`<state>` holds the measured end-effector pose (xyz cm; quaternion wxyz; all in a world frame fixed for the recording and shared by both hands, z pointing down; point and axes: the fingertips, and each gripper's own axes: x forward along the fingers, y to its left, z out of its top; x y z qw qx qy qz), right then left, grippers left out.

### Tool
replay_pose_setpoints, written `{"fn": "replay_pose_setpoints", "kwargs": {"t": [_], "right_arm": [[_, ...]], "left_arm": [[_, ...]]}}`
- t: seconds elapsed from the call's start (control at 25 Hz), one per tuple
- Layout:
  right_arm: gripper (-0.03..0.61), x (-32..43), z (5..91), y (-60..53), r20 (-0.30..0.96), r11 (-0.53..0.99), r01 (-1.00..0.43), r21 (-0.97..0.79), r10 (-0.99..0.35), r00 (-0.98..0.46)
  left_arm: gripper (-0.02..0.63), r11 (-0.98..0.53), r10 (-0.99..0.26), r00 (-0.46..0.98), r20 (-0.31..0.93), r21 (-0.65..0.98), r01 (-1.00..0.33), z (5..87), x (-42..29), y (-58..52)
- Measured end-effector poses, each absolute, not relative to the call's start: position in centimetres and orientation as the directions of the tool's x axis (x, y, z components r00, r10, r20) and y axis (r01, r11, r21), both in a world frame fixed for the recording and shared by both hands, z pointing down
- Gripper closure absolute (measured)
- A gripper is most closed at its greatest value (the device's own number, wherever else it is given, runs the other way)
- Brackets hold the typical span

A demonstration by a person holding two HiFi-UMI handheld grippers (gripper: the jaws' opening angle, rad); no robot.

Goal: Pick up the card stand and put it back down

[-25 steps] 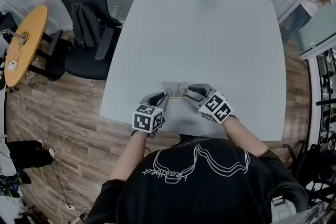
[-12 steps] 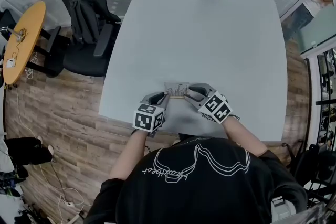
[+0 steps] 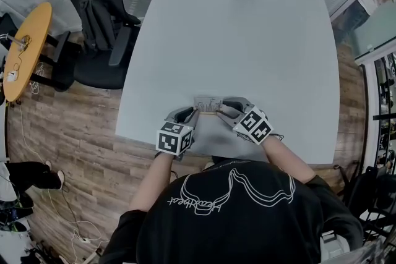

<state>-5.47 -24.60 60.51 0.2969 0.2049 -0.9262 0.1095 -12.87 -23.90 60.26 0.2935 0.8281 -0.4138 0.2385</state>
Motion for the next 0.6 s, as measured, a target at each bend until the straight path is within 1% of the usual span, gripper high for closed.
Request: {"fn": "replay_pose_setpoints", "kwargs": {"t": [0.12,0.4,0.52,0.6], "right_arm": [[0.429,-5.4,60.5,-24.7,0.596,0.884,-0.459,-0.083,-0.326,-0.734],[0.377,-4.6,59.3,-24.5,0.575,0.868,-0.487,-0.096,-0.350,-0.739],[0.376,-4.0,58.0,-24.3,0.543,0.849,-0.514,-0.127,-0.374,-0.752],[0.377,-3.6,56.6,-24.2,0.501,0.824,-0.539,-0.174,-0.398,-0.769]], "left_arm": [[0.545,-0.479,-0.547,0.544,0.637,0.295,-0.827,60.4,-12.9,-23.9],[0.483,-0.462,-0.578,0.548,0.605,0.311,-0.831,59.1,-13.5,-23.6],[0.477,-0.453,-0.593,0.550,0.588,0.321,-0.832,58.1,-14.0,-23.2],[0.477,-0.446,-0.608,0.556,0.567,0.335,-0.830,57.2,-14.1,-22.8]]}}
